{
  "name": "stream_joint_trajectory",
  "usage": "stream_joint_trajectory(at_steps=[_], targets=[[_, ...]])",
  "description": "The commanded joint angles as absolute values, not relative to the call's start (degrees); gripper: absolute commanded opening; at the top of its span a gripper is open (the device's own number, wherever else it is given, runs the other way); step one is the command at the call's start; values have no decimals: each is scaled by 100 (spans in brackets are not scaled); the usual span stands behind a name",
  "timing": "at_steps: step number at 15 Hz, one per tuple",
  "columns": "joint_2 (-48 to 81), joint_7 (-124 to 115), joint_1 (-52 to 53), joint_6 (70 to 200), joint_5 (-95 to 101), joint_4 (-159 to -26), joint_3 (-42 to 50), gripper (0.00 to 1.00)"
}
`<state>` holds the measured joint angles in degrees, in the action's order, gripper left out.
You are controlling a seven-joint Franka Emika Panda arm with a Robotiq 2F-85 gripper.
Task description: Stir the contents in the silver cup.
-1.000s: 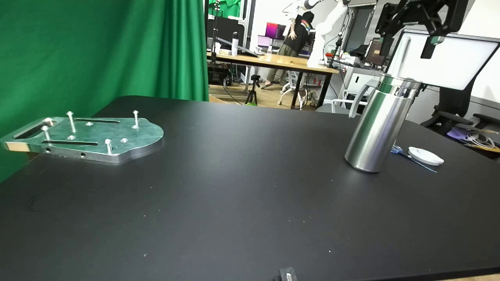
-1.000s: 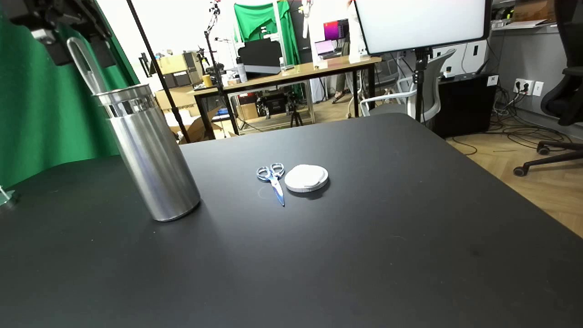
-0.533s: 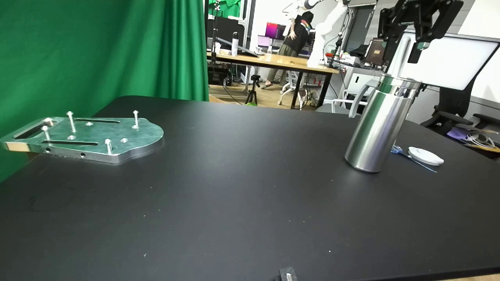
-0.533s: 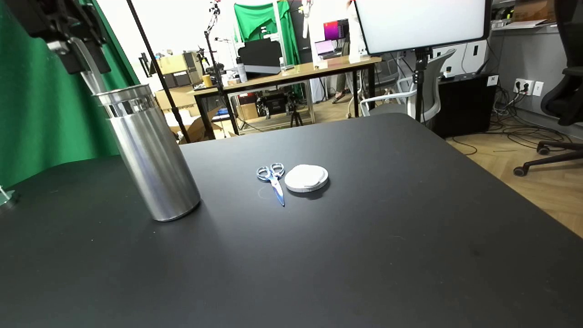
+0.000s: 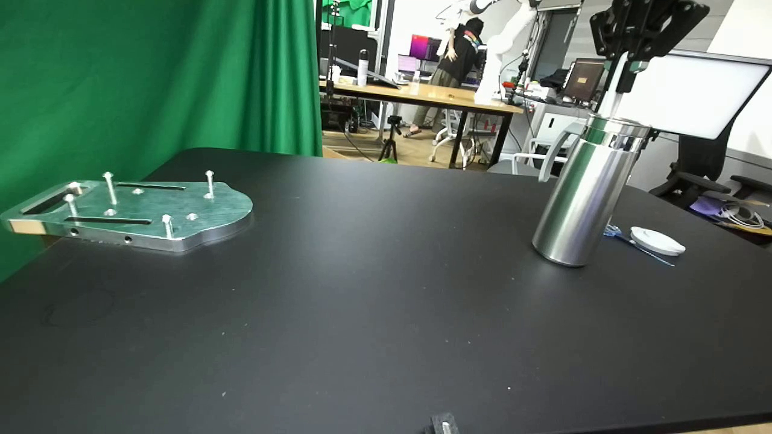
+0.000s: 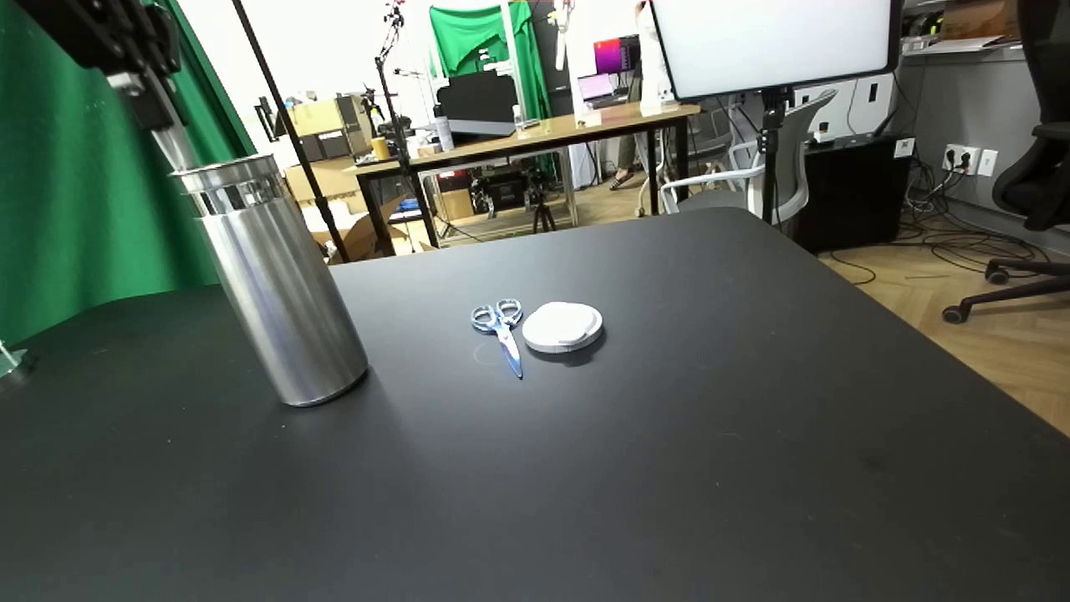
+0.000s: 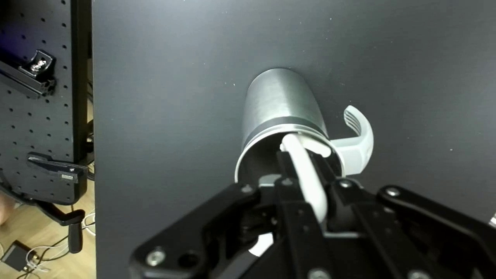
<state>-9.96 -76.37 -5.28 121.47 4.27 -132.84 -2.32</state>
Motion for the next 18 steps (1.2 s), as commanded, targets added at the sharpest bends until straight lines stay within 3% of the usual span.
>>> stream_joint_trajectory(at_steps=[1,11,18], targets=[[-1343,-7570,-484,11972,395,-13279,-169,4],[-2098,-7156,-543,11741,184,-13330,-164,4],[-1952,-7067,-767,11975,46,-13493,24,4]])
